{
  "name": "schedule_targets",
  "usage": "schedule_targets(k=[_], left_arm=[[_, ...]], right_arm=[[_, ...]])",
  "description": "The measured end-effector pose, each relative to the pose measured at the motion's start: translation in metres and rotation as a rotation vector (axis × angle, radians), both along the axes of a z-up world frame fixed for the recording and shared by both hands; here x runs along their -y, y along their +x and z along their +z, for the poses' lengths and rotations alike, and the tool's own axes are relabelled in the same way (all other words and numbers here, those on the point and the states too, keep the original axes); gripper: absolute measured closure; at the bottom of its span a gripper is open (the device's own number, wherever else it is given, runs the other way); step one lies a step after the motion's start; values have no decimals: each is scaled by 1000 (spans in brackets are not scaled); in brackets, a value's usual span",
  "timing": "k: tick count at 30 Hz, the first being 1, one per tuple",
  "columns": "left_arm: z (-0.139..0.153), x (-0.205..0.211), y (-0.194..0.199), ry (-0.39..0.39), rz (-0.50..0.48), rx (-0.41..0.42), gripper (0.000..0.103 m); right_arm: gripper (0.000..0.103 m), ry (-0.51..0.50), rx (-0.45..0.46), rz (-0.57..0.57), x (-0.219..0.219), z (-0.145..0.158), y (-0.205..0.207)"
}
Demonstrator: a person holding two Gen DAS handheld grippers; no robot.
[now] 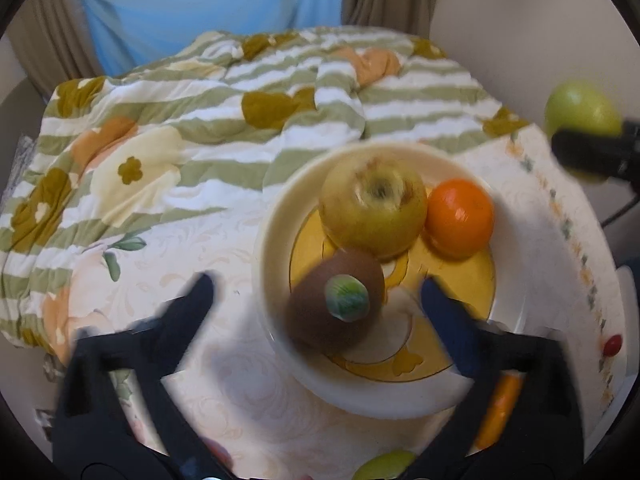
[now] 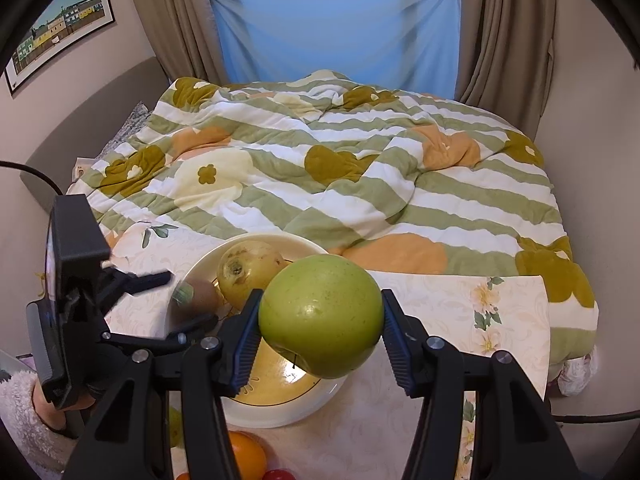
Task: Organize fruits
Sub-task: 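Lower the green apple into the bowl and open the right tool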
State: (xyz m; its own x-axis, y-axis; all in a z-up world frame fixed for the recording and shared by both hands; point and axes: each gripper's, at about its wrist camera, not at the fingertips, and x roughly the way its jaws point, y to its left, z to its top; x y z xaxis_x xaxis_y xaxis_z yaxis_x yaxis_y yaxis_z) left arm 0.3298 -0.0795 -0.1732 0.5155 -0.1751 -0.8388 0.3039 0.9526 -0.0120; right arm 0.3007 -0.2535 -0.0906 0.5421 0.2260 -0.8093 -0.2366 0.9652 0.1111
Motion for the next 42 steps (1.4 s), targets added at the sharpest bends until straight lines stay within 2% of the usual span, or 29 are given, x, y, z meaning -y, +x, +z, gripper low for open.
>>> schedule_targets(k=[2,5,12,20,26,35,42], left_arm=[[6,-4,2,-26,6,2,0],[14,-11,0,-24,25,7,0],[50,-44,-21,-63,110,47,0],[76,-78,-43,-61,190,86,0],[78,-94,-58,-57,235,83,0],[64,-108,-67,-38,276,50,0],[53,-113,-68,-47,294,30,0]], right_arm=[[51,-1,2,-1,1,1,0],[51,1,8,-1,1,3,-2],[51,4,22,10,-4,9,-12],[51,23,-1,40,-19,-2,-20],[51,27,-33,72,-32,-23,-22],[51,32,-95,132,-55,-64,-18],[51,16,-110,154,-67,-80,-14]])
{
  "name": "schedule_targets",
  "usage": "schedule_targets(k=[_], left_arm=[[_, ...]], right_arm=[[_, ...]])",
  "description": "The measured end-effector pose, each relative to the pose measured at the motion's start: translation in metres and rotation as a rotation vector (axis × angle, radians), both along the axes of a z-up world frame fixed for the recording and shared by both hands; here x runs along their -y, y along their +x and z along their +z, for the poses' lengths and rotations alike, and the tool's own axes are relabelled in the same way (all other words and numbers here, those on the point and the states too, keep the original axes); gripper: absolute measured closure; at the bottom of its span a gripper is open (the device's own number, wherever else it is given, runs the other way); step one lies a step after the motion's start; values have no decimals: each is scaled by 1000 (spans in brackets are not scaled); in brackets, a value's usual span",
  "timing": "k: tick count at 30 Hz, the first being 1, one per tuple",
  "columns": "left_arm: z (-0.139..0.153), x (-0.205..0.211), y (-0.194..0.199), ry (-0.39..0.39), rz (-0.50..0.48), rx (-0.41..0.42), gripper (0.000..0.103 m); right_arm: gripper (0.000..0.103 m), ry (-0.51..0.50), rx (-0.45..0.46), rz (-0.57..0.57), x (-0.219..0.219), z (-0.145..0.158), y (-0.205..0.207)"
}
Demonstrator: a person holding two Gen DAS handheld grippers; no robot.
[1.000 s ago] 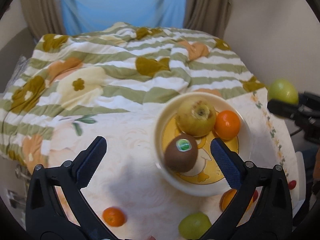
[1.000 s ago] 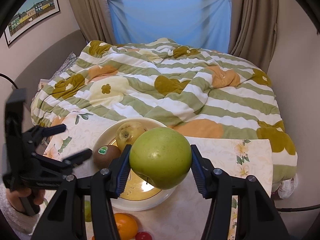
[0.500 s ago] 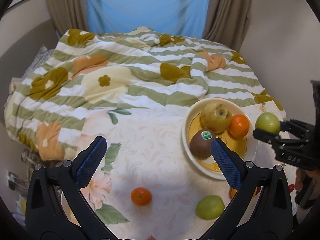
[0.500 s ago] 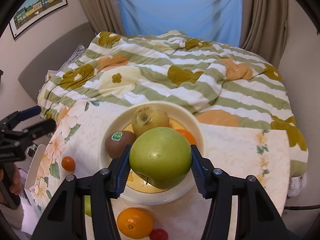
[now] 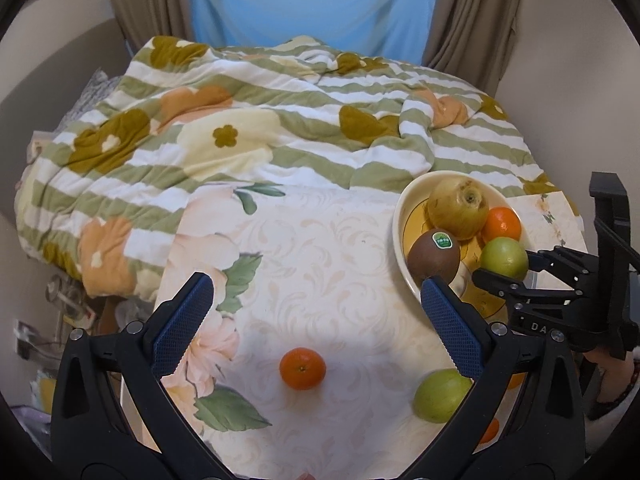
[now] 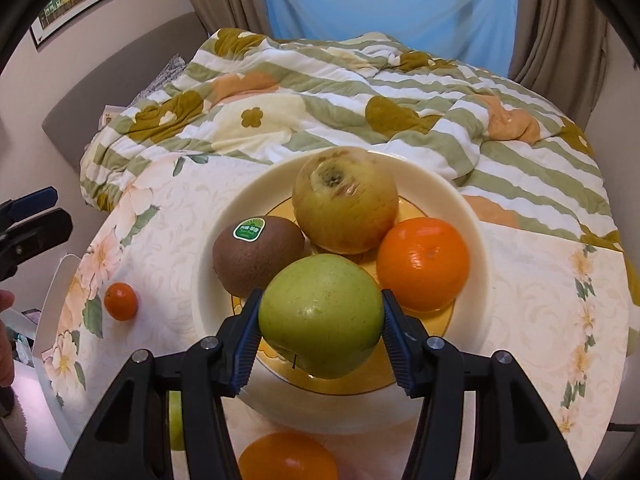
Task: Organize fruits
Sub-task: 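Lower the green apple into the bowl and open the right tool, then lift both tools away from the bowl toward the remaining fruits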
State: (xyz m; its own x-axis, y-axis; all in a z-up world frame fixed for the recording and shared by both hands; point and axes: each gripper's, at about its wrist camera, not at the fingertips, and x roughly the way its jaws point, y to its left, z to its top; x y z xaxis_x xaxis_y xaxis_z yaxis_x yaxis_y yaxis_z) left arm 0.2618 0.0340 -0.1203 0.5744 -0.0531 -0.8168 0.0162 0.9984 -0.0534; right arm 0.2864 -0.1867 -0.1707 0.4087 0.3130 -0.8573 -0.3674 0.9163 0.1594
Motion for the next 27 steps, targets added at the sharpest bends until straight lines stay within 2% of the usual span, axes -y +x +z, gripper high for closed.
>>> schedule_targets(k=[9,10,12,14,15,17,27], left_arm=[[-7,-4,-4,-14,13,-9,0],[-7,-5,-5,-12,12,-7,0],[-6,-6,-7,-10,13,-3,0],[-4,-7,-11,-14,16,1,0],[-2,-8,-12,-16,17,3,0],[1,-9,-16,-14,18,9,0],[40,-18,-48,15,17,76,0]], right_arm=[[49,6,-13,11,-5,-9,-4],[44,9,-13,17,-6,-9,-5],[22,14,15,17,-6,-3,-9],[16,24,29,17,-5,1,-11],[8,26,28,18,-5,3,-11],[0,30,32,17,-5,6,-15],[0,49,125,-23,4,48,-44]])
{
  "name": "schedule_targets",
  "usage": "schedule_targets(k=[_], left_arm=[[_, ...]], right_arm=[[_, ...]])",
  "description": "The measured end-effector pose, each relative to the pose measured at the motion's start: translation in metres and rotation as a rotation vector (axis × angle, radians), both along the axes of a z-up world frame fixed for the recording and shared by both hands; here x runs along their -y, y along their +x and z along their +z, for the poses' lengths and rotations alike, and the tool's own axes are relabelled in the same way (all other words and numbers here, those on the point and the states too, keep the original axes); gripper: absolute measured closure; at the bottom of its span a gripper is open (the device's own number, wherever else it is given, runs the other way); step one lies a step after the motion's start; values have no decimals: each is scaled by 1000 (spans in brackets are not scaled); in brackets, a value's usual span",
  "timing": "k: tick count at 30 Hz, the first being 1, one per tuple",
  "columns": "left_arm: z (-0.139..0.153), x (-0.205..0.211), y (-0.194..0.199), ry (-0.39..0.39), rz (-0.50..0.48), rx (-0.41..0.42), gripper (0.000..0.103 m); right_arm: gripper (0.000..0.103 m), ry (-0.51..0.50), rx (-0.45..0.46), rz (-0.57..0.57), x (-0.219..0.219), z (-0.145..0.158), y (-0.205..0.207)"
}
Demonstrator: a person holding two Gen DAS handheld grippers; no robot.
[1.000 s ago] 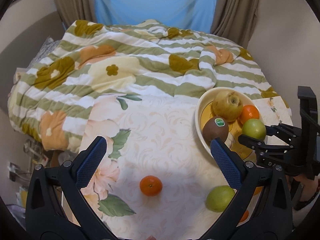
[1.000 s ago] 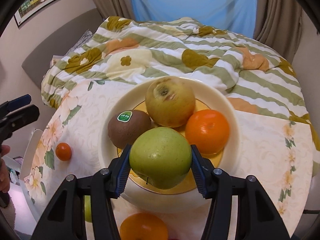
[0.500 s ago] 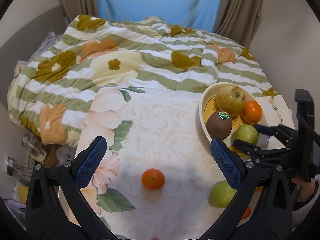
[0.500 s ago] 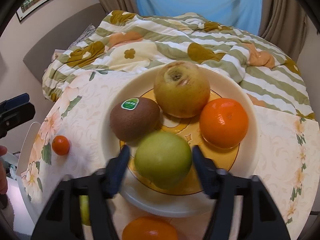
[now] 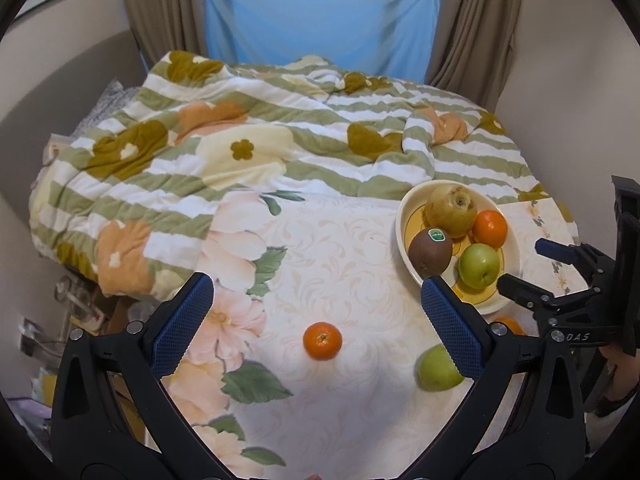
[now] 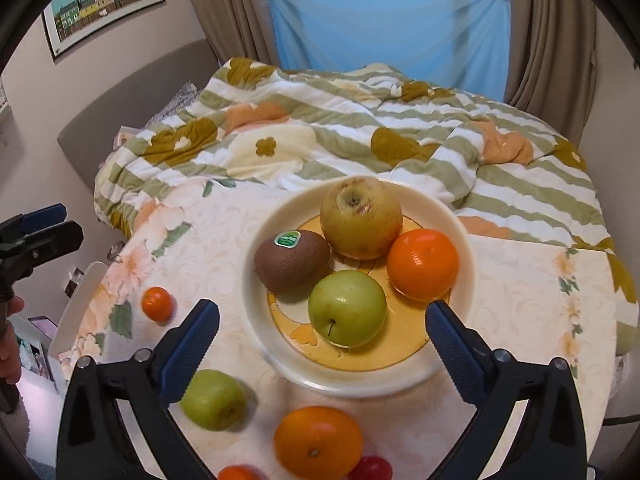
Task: Organize fruits
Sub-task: 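Lift both tools away from the bowl toward the remaining fruits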
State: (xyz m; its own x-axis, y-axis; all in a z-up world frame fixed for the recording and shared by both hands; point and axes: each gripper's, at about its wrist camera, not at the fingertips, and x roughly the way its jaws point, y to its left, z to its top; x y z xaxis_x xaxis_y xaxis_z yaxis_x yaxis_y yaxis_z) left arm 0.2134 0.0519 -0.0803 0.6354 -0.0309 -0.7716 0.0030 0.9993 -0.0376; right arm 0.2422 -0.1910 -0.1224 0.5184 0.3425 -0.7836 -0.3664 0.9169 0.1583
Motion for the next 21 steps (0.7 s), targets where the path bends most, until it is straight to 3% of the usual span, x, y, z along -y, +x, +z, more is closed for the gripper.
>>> schedule_targets(k=[5,12,21], left_arm=[[28,-2,-26,58,12,46,0],[54,-7,-72,54,-7,96,0],[57,-9,-115,2,-63,105,0]], right_arm=[[0,-11,50,-47,5,34,-29],[0,-20,118,-128,19,76,-81],[0,-63,135,-246,40,89,-145]])
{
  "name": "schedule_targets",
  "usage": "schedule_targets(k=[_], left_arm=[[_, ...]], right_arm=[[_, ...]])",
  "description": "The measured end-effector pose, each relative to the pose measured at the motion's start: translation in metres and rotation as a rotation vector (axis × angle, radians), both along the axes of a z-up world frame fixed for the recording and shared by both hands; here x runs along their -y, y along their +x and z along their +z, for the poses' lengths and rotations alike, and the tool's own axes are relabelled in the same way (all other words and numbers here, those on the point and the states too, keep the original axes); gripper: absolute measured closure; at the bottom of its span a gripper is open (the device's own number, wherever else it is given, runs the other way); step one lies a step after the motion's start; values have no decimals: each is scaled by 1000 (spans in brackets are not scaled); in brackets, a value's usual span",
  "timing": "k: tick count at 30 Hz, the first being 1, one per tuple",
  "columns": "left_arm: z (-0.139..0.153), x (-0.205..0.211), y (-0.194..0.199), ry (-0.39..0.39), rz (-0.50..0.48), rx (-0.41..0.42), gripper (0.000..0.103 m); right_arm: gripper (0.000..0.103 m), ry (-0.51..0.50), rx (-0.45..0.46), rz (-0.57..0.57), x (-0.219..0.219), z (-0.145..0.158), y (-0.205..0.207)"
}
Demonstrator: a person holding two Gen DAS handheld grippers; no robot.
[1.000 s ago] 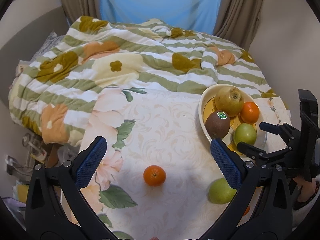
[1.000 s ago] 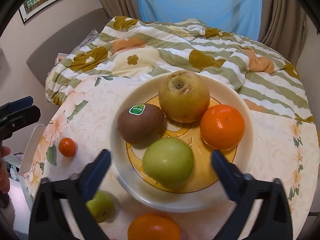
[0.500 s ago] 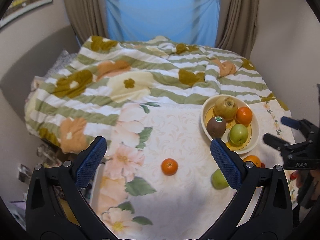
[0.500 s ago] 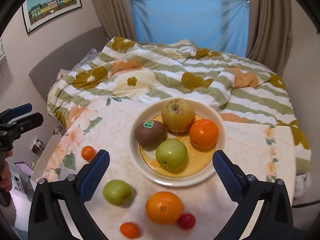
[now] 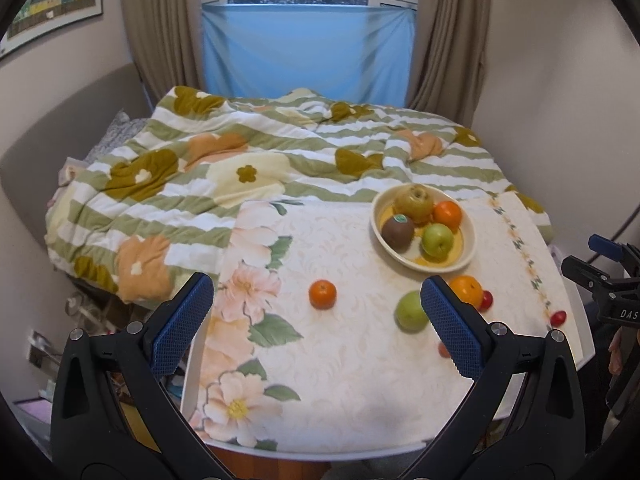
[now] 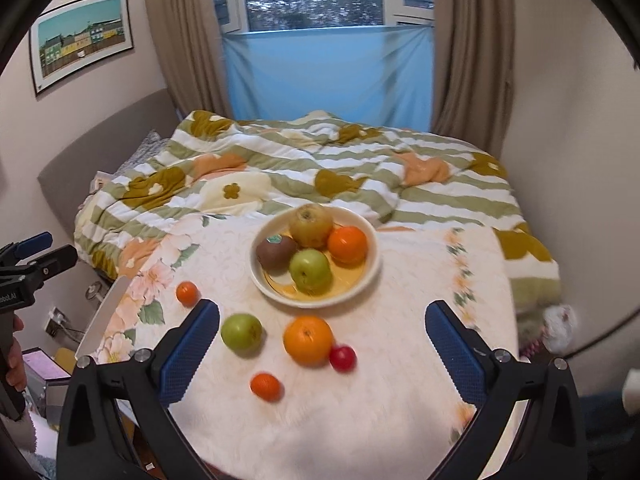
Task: Organize fruits
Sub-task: 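Lift both tools away from the bowl toward the remaining fruits, then grasp the small tangerine with the left tool while the right tool grasps a red tomato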
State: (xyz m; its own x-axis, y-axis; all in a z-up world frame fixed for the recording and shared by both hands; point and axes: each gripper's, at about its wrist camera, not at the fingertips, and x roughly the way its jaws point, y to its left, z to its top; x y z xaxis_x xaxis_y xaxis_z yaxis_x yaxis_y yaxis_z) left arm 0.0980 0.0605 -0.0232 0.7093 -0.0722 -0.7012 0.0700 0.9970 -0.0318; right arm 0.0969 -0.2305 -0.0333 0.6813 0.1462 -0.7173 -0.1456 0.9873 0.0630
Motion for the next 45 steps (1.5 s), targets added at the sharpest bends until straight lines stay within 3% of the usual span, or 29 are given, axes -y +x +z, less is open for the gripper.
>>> schedule_targets(k=[7,12,22,27,31,35,38,45], left_arm=[[-13,19,-12,-22,-68,-29,0],[-35,39,-12,-39,-133,-52,0],[-97,99,-1,-39,-311,-86,0],[-129,133,3,-27,-400,-147,0],[-152,150,10,-12,-431,-208,11],[-169,156,19,-18,-406,-250,16],[-177,157,24,-23,-395,-278,35],[-187,164,27,-30,-390,-308,42]], right_arm=[[0,-18,-39,-52,13,-13,-30],[0,-26,-37,-29,26,-26,-33],[0,-63,-48,153,47,-78,-5],[1,-73,-81,247,48,-103,13],[1,-79,-103,309,48,-119,27],[11,-64,-133,348,50,-134,40],[16,-53,-151,377,48,-143,48],[29,-57,-185,447,37,-157,57]])
